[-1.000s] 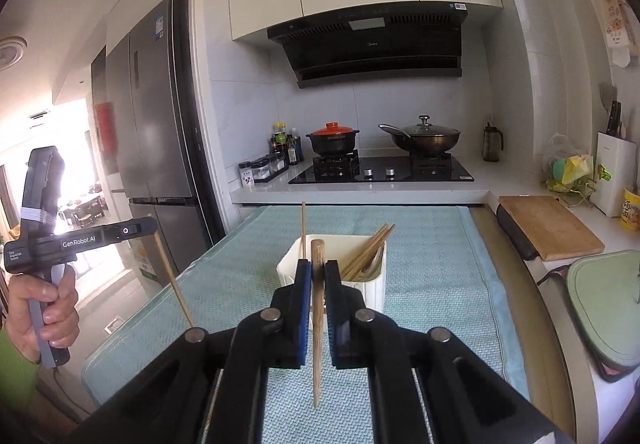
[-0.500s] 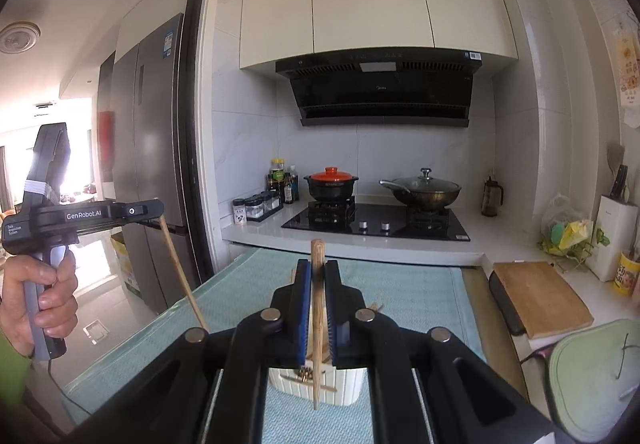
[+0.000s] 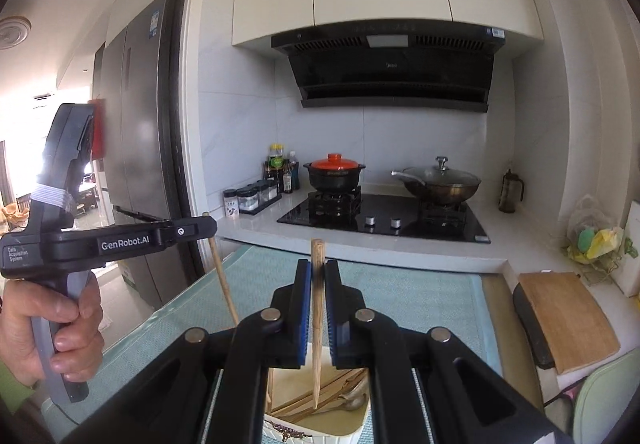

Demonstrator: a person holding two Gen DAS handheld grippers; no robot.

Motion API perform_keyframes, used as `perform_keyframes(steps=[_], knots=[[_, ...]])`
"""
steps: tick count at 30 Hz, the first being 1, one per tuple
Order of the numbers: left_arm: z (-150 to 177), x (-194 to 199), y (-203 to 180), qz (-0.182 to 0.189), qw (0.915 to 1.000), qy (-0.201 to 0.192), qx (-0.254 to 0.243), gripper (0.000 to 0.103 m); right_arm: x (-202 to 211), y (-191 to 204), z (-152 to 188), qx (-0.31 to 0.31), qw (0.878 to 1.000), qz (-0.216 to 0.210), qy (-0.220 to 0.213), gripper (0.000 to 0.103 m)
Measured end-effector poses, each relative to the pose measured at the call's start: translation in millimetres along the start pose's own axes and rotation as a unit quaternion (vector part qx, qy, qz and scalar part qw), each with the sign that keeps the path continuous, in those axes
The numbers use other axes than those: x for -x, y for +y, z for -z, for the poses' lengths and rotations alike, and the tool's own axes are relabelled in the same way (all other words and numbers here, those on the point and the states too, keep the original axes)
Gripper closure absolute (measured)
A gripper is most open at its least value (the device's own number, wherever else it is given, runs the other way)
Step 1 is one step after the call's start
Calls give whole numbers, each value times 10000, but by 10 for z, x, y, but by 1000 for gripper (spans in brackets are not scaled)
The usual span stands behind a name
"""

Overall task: Organize utensils
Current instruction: 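Carry both chopsticks over the caddy and lower them inside, then open the left tool to drop its chopstick while the right tool releases its own, then withdraw both open tools from the caddy back over the last chopsticks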

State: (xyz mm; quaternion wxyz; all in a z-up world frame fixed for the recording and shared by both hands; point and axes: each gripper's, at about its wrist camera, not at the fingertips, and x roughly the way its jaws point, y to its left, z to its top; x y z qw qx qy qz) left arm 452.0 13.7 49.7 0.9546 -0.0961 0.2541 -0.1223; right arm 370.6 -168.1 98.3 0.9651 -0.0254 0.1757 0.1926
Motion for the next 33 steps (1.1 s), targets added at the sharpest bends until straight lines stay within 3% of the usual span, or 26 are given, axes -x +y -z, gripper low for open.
perform_keyframes(steps=[8,11,13,14,15,16,17,22,25,30,33], knots=[[281,-603,89,-139,9961,873,-15,99,-921,-247,448,-668,9875,-563,1315,96],[326,-709,108,-215,9944,1039,-18,98,-1148,-315,554,-813,9822,-534,1608,95],[328,-716,121,-242,9938,1083,-12,80,-1212,-353,565,-851,9820,-369,1647,92],[327,-691,125,-266,9939,1069,-24,74,-1208,-375,553,-887,9823,-338,1614,80],[323,-636,130,-301,9943,1022,-49,65,-1179,-392,530,-921,9830,-320,1554,71],[314,-576,138,-326,9947,976,-83,59,-1122,-405,498,-943,9843,-300,1459,55],[308,-506,141,-340,9948,947,-122,57,-1059,-406,453,-931,9861,-281,1344,51],[341,-40,170,-517,9940,864,-418,39,-623,-343,278,-485,9929,9,1084,51],[474,316,179,-648,9904,918,-800,35,-270,-247,309,-181,9948,87,997,49],[836,1001,248,-924,9813,947,-1400,28,359,-66,591,308,9946,219,970,49],[1083,1379,320,-1086,9782,964,-1484,25,692,48,827,479,9933,305,1011,49]])
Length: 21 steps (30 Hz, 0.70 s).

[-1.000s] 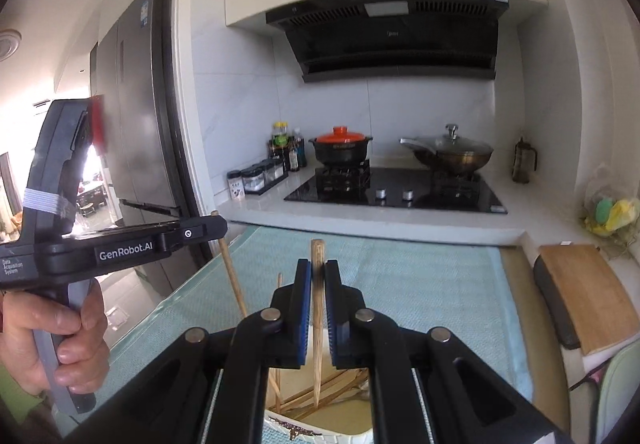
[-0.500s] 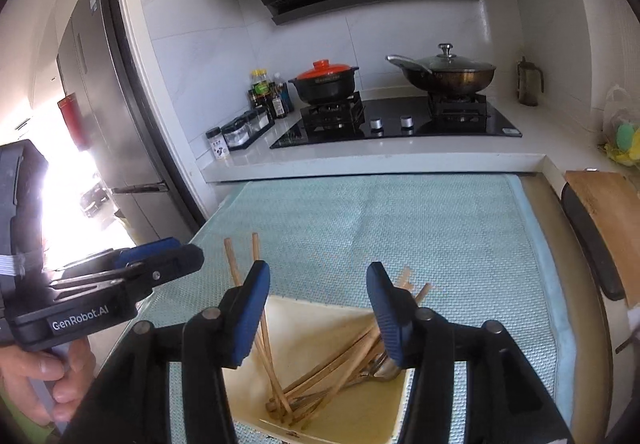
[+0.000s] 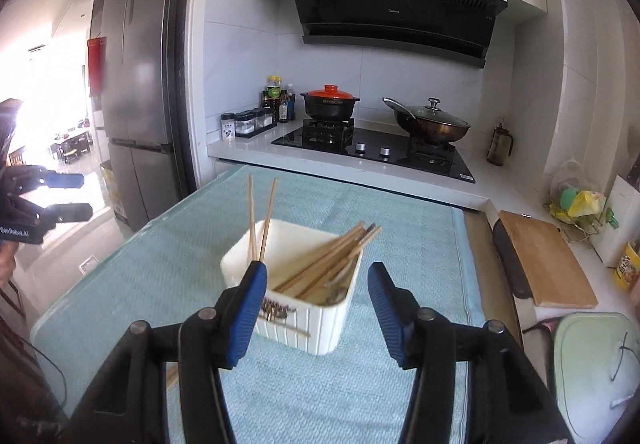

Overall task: Organize utensils
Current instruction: 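Withdraw both open tools from the caddy back over the last chopsticks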

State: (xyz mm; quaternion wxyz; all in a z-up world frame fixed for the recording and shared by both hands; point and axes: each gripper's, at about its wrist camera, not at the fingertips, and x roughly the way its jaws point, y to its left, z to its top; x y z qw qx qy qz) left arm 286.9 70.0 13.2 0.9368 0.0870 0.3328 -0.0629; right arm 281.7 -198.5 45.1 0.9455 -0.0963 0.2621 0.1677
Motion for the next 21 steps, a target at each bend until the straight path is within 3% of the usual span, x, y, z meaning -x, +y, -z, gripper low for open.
perform_keyframes(steps=[5,12,16,21], knots=[[530,323,29,45,9992,57,389,20,348,276,546,199,9995,238,112,49],[1144,358,-180,166,9950,107,981,18,461,591,1324,-239,9983,135,523,49],[1322,205,-265,158,9929,266,1151,18,385,645,1637,-419,9954,222,832,49],[1387,111,-248,211,9905,311,1324,18,385,604,1760,-500,9934,335,978,49]])
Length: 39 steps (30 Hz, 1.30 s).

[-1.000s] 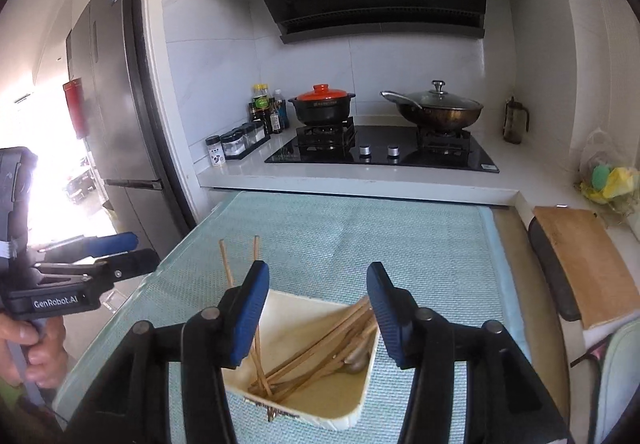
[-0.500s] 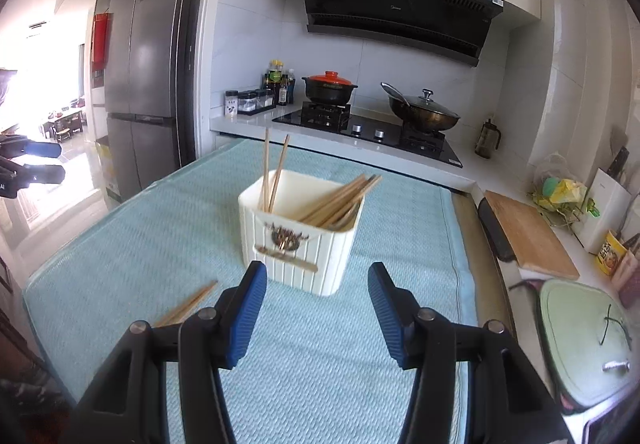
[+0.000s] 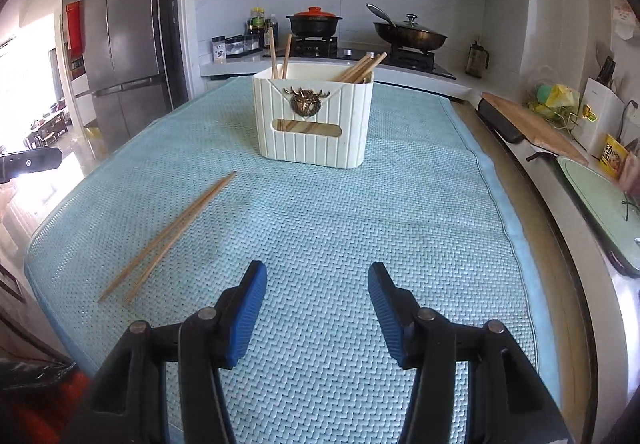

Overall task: Organize utensils
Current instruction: 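Withdraw both open tools from the caddy back over the last chopsticks, then grasp a wooden chopstick with the right tool while the left tool lowers onto another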

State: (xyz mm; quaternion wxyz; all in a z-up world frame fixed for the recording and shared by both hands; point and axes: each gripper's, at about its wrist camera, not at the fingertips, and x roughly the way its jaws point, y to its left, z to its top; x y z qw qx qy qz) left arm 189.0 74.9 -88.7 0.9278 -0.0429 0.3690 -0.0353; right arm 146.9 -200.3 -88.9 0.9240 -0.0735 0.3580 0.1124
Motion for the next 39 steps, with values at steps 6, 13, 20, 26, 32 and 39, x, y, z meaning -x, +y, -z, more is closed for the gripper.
perform_keyframes(steps=[6,13,20,26,32,39], knots=[[46,-60,24,-78,10000,30,-2,18,-2,-20,-9,-130,9999,8,11,49],[104,-160,76,-132,9998,154,61,18,-69,102,-23,-30,9999,-134,69,49],[118,-225,118,-165,9995,219,173,18,-143,162,-32,-24,9994,-322,155,49],[183,-224,203,-225,9989,260,309,18,-374,259,-113,-70,9974,-587,402,50],[227,-234,275,-266,9983,342,402,18,-775,596,-320,4,9904,-1160,750,75],[220,-208,267,-332,9985,301,318,18,-1236,1179,-478,305,9798,-1634,1109,81]])
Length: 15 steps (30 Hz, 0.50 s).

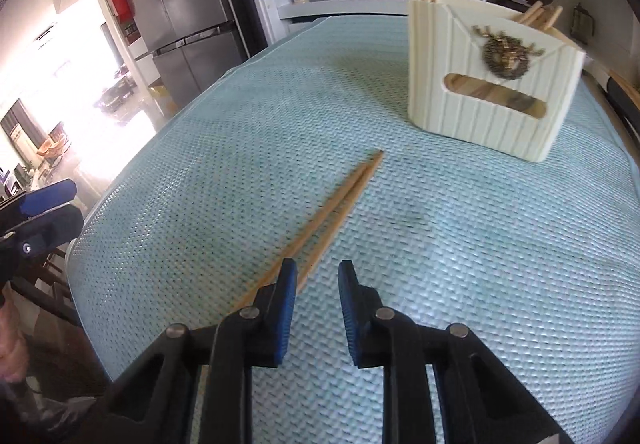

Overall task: Organize utensils
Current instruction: 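Grasp a wooden chopstick with the right tool while the left tool lowers onto another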

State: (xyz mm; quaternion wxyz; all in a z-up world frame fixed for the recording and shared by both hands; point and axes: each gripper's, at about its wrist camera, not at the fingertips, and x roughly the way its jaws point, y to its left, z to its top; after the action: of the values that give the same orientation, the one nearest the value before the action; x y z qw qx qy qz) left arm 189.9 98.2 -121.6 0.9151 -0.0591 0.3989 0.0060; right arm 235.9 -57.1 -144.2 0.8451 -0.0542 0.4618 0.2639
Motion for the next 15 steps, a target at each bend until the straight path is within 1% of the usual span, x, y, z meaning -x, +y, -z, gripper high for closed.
perform_keyframes(steps=[1,3,4,5,6,8,10,11,15], knots=[[6,-8,0,-14,10000,6,1,17,-62,50,1,67,10000,-8,48,81],[21,-44,6,-8,10000,51,12,17,-177,112,33,191,9996,136,168,81],[30,-71,7,3,10000,94,14,17,-208,111,56,200,9994,206,198,84],[40,-100,1,14,9999,140,10,17,-187,106,79,220,9991,343,103,91],[52,-127,-10,26,9998,179,-8,17,-178,93,99,206,9984,526,105,92],[75,-177,-48,42,9996,256,-78,17,-89,-24,157,-46,9978,656,55,97],[90,-218,-102,74,9994,306,-165,17,52,-196,259,-272,9962,824,-4,97],[93,-239,-135,94,9992,330,-204,17,119,-273,323,-354,9946,977,0,97],[104,-304,-266,190,9983,415,-350,17,384,-629,639,-729,9879,1365,63,97]])
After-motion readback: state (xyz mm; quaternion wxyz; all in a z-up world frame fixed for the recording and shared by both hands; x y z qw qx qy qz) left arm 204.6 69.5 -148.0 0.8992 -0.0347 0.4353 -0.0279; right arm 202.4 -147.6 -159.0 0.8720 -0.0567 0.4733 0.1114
